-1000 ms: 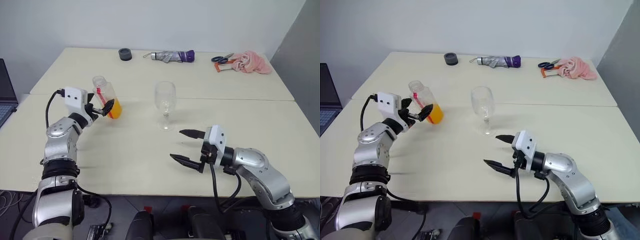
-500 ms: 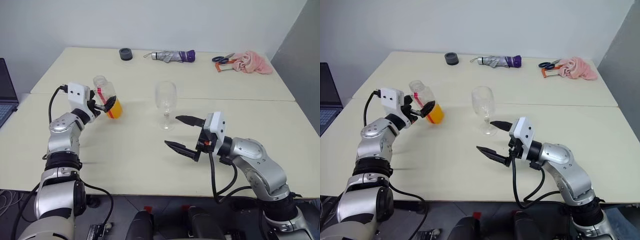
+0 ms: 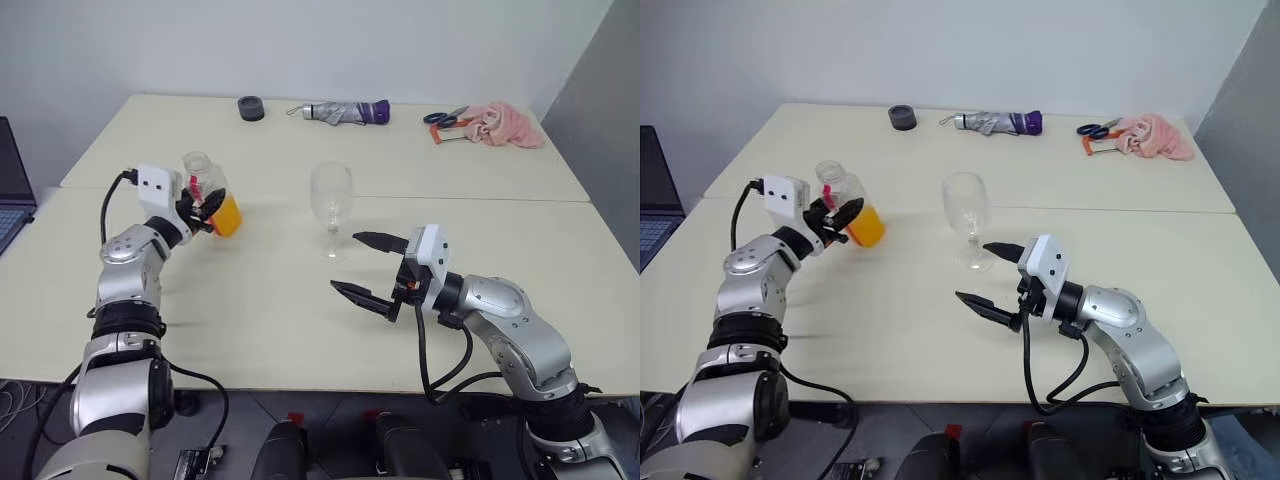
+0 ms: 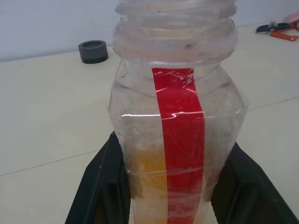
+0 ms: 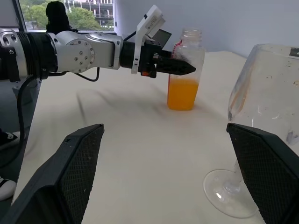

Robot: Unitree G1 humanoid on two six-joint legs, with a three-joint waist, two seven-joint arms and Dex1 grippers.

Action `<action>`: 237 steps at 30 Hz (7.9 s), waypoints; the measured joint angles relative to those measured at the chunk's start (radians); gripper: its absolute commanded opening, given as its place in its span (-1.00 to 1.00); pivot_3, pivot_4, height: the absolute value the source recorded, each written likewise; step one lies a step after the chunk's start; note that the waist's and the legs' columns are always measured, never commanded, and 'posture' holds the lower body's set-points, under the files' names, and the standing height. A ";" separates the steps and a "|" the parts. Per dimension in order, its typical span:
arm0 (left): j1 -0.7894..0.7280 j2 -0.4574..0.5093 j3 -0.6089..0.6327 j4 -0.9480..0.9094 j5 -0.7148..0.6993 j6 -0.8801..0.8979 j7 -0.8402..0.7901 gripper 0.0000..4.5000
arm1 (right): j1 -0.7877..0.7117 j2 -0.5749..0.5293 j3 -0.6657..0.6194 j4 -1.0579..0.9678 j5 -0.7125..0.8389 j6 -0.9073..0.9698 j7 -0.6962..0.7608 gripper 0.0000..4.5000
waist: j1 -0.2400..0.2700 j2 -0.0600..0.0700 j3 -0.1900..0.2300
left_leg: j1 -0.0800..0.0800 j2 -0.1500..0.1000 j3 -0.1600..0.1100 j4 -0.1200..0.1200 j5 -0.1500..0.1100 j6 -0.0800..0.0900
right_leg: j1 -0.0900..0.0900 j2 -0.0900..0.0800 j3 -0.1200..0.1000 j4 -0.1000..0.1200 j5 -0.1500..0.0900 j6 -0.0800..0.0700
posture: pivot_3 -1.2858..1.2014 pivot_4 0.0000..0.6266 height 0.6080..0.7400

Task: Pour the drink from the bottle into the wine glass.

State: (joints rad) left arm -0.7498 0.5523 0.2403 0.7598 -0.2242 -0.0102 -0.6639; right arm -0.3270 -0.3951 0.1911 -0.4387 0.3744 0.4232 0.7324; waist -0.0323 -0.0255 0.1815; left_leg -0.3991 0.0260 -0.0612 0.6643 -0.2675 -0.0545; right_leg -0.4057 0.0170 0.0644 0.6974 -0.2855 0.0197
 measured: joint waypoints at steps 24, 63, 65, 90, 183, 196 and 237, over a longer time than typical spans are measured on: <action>-0.234 -0.008 -0.349 -0.013 0.370 -0.517 0.009 -0.24 | -0.050 0.115 -0.043 -0.010 -0.096 0.012 -0.269 1.00 | 0.000 0.000 0.000 | -0.001 -0.002 0.000 0.000 0.000 0.000 | -0.001 0.001 0.000 0.000 0.000 0.000 | 0.03 -0.52 1.00; -0.496 0.131 -0.591 0.273 0.926 -0.916 0.575 -0.24 | 0.027 0.098 -0.069 -0.077 -0.056 0.034 -0.263 1.00 | 0.000 0.000 0.000 | -0.001 -0.004 0.001 -0.001 0.000 0.000 | -0.001 0.000 0.000 0.000 0.000 0.000 | 0.03 -0.52 1.00; -0.505 0.133 -0.603 0.273 0.947 -0.916 0.603 -0.24 | 0.028 0.098 -0.069 -0.083 -0.056 0.034 -0.267 1.00 | 0.000 0.000 0.000 | -0.001 -0.004 0.001 -0.001 0.000 0.000 | -0.001 0.000 0.000 0.000 0.000 0.000 | 0.03 -0.52 1.00; -0.582 0.148 -0.688 0.352 1.048 -0.906 0.744 -0.24 | 0.105 0.126 -0.013 -0.110 -0.101 -0.024 -0.302 1.00 | 0.000 0.000 0.000 | -0.001 -0.004 0.001 0.000 0.000 0.000 | -0.001 0.000 0.000 0.000 0.000 0.000 | 0.03 -0.52 1.00; 0.085 0.008 -0.014 -0.270 -0.024 0.096 0.195 -0.25 | -0.068 0.047 0.040 -0.090 0.012 0.155 -0.120 1.00 | -0.022 0.000 0.000 | 0.000 0.001 -0.003 0.010 0.000 0.000 | 0.000 -0.001 -0.001 0.011 0.000 0.000 | 0.03 -0.52 1.00; 0.241 0.009 0.041 -0.377 -0.083 0.218 0.192 -0.25 | -0.134 0.064 0.069 0.004 -0.027 0.179 -0.127 1.00 | -0.018 -0.001 -0.001 | 0.001 0.000 -0.003 0.013 0.000 0.000 | 0.000 -0.001 -0.001 0.016 0.000 0.000 | 0.03 -0.52 1.00; 0.712 -0.105 0.102 -0.830 -0.030 0.163 0.384 0.99 | 0.262 0.096 -0.133 0.323 -0.222 -0.452 -0.264 1.00 | -0.008 0.000 0.000 | 0.002 0.002 0.002 0.011 0.000 0.000 | 0.000 -0.002 0.004 0.013 0.000 0.000 | 0.03 -0.52 1.00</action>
State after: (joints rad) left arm -0.0374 0.4471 0.3426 -0.0705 -0.2546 0.1529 -0.2798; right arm -0.0649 -0.2995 0.0581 -0.1162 0.1525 -0.0285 0.4686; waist -0.0403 -0.0259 0.1812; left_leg -0.3966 0.0280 -0.0595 0.6753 -0.2675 -0.0548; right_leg -0.4055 0.0152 0.0684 0.7102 -0.2859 0.0200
